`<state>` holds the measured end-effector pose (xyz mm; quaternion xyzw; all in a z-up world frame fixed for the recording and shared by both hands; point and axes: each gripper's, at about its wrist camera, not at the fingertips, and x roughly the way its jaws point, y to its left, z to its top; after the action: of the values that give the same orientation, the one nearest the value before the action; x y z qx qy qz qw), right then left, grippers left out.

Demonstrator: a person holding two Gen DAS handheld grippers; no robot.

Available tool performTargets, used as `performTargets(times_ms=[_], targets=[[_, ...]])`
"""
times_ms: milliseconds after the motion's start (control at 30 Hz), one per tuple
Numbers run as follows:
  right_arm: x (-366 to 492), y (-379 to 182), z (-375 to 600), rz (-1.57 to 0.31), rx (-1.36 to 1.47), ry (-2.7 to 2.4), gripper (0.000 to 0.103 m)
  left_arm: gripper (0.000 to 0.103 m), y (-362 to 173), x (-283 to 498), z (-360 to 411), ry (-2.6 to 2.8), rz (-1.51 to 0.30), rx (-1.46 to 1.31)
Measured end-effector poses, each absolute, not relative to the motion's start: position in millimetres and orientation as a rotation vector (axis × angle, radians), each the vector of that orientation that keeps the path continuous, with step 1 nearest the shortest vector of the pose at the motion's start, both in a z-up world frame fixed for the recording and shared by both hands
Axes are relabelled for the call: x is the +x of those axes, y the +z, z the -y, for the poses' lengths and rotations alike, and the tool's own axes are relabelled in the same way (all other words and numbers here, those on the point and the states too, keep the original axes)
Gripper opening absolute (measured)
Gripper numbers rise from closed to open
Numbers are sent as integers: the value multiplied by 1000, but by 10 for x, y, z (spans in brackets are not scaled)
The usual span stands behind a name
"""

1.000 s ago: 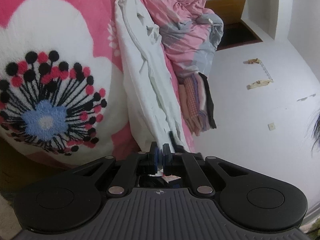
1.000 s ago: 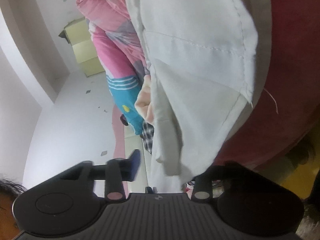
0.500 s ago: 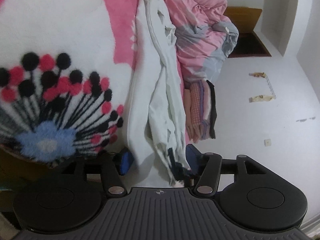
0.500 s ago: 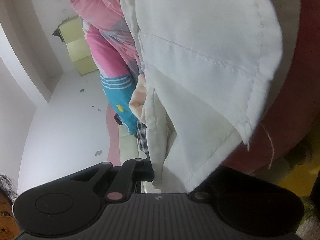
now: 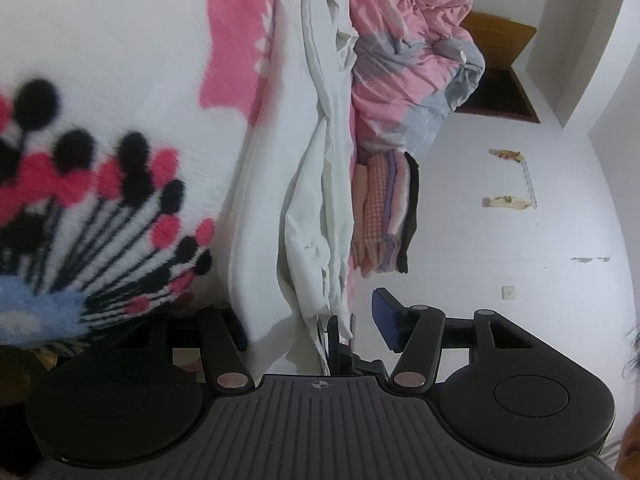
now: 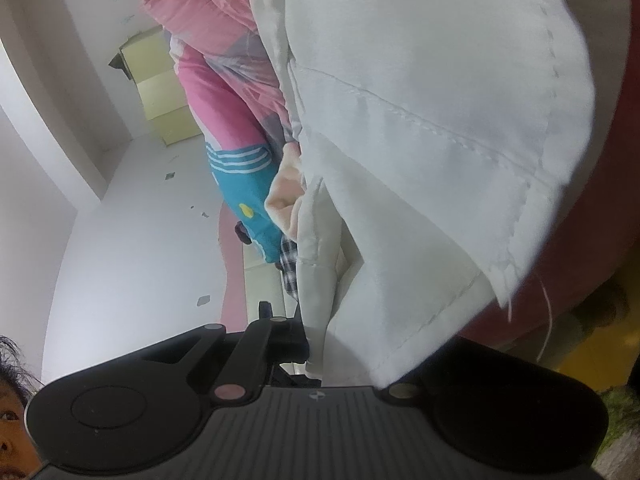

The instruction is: Fold clothes

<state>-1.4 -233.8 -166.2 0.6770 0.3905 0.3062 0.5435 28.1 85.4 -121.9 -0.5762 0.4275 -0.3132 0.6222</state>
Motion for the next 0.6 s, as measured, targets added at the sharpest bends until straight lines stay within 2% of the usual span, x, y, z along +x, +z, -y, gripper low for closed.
performTargets(times_ms=[233, 367, 467, 500, 600], targets=[[-20, -1614, 2351, -925, 1556, 758, 7, 56, -1211, 369, -675, -738, -1029, -1307], [-5, -1429, 2369, -975, 1363, 737, 11, 54, -1184, 397, -618, -722, -1050, -1268], [-52, -1193, 2464, -1009, 1172, 718, 33, 45, -1153, 375, -601, -699, -1055, -1241], [-83, -1095, 2522, -1008, 1113, 713, 45, 44, -1133, 370, -590, -693, -1054, -1222], [-220, -737, 2822, -981, 957, 706, 49, 43, -1071, 355, -558, -678, -1052, -1164]])
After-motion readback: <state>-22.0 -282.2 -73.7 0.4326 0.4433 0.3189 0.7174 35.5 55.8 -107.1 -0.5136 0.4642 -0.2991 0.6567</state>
